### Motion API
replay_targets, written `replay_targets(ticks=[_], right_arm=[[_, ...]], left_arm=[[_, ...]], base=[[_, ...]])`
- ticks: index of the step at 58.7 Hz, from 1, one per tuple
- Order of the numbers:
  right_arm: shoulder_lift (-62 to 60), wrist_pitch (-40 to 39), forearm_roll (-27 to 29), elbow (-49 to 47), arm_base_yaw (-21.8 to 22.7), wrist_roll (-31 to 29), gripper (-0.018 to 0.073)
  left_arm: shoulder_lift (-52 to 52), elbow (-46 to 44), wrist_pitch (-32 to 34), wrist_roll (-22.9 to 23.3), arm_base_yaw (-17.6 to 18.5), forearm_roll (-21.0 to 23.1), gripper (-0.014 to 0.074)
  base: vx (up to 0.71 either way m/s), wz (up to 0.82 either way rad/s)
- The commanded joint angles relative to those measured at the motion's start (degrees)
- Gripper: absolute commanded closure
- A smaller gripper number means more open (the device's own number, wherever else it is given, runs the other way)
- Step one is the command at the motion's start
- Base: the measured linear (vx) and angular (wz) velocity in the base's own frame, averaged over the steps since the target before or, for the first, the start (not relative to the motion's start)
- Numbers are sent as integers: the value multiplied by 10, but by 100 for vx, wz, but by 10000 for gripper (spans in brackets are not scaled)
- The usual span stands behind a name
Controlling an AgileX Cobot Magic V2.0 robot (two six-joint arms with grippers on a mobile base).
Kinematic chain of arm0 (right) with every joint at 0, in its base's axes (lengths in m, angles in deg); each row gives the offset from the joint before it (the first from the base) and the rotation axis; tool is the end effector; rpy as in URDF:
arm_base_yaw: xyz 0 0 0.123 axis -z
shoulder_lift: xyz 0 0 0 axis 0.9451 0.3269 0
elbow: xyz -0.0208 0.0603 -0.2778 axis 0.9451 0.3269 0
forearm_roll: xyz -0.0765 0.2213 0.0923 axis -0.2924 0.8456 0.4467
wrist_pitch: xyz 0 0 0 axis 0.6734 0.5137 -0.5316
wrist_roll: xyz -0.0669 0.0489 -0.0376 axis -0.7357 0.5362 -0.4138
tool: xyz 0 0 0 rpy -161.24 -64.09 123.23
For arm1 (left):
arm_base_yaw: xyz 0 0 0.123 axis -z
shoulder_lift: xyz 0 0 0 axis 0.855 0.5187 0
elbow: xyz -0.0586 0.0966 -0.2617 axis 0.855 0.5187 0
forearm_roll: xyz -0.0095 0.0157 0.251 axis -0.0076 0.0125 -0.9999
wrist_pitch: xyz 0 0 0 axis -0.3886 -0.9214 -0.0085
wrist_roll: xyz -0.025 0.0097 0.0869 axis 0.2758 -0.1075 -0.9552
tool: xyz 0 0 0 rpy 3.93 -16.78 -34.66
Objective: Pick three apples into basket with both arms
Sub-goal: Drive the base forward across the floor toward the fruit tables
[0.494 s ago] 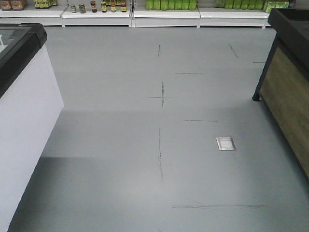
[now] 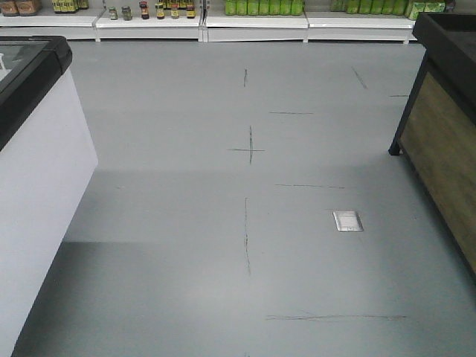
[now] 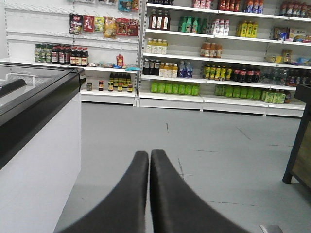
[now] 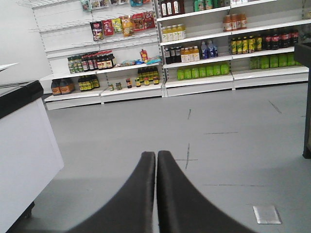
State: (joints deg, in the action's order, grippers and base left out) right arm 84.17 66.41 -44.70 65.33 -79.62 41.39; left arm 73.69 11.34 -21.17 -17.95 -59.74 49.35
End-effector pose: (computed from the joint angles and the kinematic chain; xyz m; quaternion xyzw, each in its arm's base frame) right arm 0.0562 0.0075 0.1953 -0.0102 0.7151 0.0867 0.6936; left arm 0.0565 -0.0003 0.1994 -0.0418 0.7000 -0.0398 0.7118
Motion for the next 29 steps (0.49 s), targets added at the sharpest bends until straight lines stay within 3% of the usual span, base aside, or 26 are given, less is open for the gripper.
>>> replay_targets(ticks=[1,29], right_arm=[[-6,-42,-7,7,2,-4,564],[-6,-42,-7,7,2,-4,564]], left_arm=[[-7,-14,45,4,0,3,602],[-7,-14,45,4,0,3,602]], base=[[0,0],[0,0]])
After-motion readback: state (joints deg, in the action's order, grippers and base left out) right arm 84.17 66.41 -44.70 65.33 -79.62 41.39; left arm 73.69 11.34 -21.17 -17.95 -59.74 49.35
